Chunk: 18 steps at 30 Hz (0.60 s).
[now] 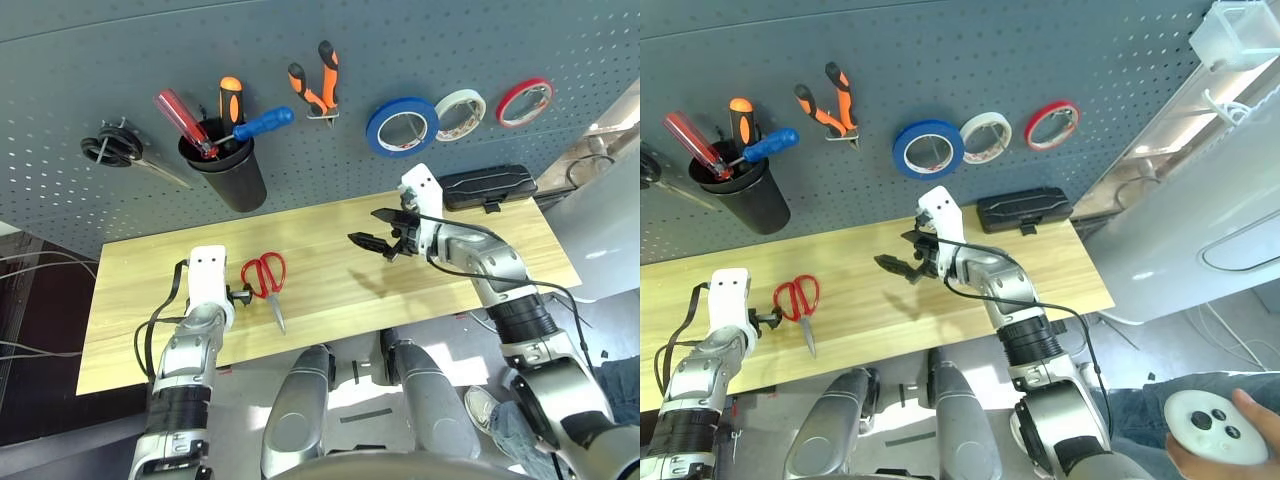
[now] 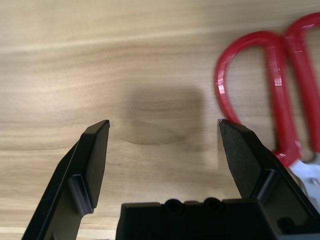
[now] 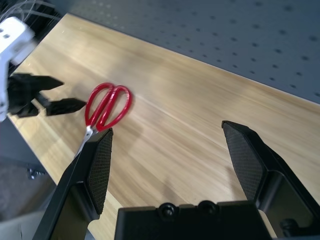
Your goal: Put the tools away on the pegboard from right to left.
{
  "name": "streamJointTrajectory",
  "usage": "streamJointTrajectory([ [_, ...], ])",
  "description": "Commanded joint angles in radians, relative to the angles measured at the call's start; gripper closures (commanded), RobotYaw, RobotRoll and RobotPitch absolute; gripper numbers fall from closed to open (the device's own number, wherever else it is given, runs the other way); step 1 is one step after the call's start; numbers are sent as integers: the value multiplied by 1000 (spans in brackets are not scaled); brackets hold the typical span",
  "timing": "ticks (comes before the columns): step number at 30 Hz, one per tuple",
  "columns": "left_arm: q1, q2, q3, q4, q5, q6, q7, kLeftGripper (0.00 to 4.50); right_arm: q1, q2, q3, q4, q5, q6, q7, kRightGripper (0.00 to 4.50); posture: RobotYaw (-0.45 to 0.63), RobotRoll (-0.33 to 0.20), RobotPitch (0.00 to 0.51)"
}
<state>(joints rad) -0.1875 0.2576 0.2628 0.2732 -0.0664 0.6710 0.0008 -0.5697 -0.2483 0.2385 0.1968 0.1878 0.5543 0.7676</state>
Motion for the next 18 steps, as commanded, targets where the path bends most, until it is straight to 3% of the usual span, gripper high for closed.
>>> streamJointTrajectory([
  [1,-26,-16,12,88,-19,-5,2,18,16,8,22,5,-5,-5,12,0,75,0,292],
  [8,-92,-13,8,148,-20,-26,17,18,19,9,26,1,-7,0,14,0,68,0,290],
  [18,-65,46,30,82,-18,-54,30,18,29,9,22,-11,-1,13,9,0,71,0,297],
])
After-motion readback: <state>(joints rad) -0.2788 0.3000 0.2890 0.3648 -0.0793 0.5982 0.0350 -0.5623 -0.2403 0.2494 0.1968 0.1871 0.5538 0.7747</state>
